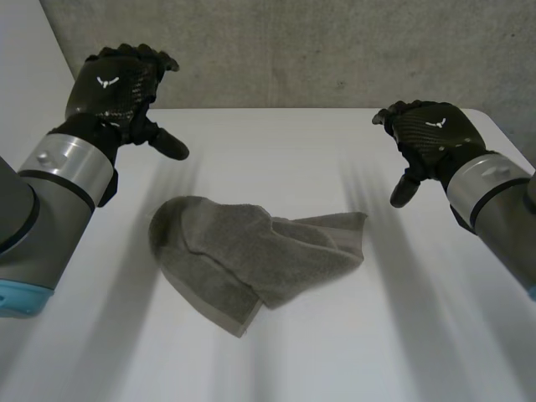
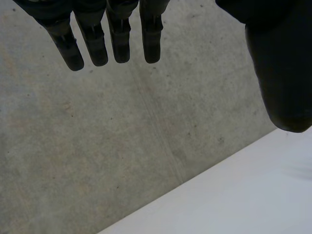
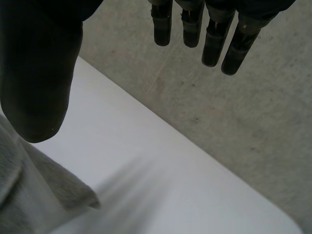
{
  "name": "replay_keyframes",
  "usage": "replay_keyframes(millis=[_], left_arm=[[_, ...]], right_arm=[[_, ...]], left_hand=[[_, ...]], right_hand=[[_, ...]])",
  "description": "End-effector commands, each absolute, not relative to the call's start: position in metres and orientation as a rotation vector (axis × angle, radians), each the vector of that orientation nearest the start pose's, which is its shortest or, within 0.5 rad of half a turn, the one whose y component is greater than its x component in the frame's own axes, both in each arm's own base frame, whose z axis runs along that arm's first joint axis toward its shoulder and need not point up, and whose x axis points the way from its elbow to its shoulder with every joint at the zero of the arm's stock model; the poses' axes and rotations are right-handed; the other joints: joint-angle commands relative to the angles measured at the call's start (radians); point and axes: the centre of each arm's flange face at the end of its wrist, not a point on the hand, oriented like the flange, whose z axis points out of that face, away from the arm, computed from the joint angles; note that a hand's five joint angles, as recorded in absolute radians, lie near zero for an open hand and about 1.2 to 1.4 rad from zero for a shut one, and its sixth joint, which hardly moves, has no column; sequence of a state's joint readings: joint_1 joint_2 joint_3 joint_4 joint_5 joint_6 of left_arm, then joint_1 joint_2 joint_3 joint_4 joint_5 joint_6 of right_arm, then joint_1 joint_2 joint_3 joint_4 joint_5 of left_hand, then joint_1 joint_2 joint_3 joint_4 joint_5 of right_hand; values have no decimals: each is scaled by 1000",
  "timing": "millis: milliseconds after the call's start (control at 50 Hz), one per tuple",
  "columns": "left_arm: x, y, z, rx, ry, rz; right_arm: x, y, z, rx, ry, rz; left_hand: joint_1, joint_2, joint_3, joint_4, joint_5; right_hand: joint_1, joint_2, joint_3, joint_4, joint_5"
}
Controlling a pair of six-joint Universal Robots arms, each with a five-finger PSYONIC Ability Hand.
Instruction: Fold the towel.
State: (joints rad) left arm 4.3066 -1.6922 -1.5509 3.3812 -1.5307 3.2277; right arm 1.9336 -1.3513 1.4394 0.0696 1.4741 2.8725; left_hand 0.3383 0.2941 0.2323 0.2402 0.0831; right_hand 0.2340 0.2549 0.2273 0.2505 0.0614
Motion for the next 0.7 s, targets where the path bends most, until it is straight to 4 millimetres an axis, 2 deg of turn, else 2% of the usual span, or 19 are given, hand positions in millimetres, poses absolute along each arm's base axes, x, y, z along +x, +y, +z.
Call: replay_keyframes(millis=[20, 40, 80, 120, 300, 440, 700], left_arm=[[-254, -266, 305, 544, 2259, -2459], [-252, -267, 305, 527, 2291, -2419], [-251, -268, 303, 512, 2322, -2381], [-250, -268, 301, 496, 2367, -2340], [-250, -268, 301, 492, 2376, -2339], [-249, -268, 301, 492, 2382, -2334], [-249, -267, 300, 489, 2388, -2331]], right_arm=[[250, -264, 291, -650, 2183, -1769], [250, -264, 291, -650, 2183, -1768], [247, -259, 303, -624, 2151, -1807], [247, -258, 304, -624, 2151, -1811], [247, -259, 306, -593, 2119, -1841], [246, -256, 323, -550, 1992, -1979], [245, -257, 322, -550, 2003, -1986]], left_hand=[[-84, -39, -58, -66, -3], [-92, -48, -58, -66, -12], [-98, -54, -58, -66, -18], [-104, -60, -58, -66, -24], [-110, -66, -58, -66, -29], [-101, -57, -58, -66, -21], [-101, -57, -58, -66, -21]], right_hand=[[-59, -80, -53, -76, -61], [-59, -80, -53, -76, -61], [-59, -80, -53, -76, -61], [-59, -80, -53, -76, -61], [-59, -80, -53, -76, -61], [-59, -80, -53, -76, -61], [-59, -80, -53, -76, -61]])
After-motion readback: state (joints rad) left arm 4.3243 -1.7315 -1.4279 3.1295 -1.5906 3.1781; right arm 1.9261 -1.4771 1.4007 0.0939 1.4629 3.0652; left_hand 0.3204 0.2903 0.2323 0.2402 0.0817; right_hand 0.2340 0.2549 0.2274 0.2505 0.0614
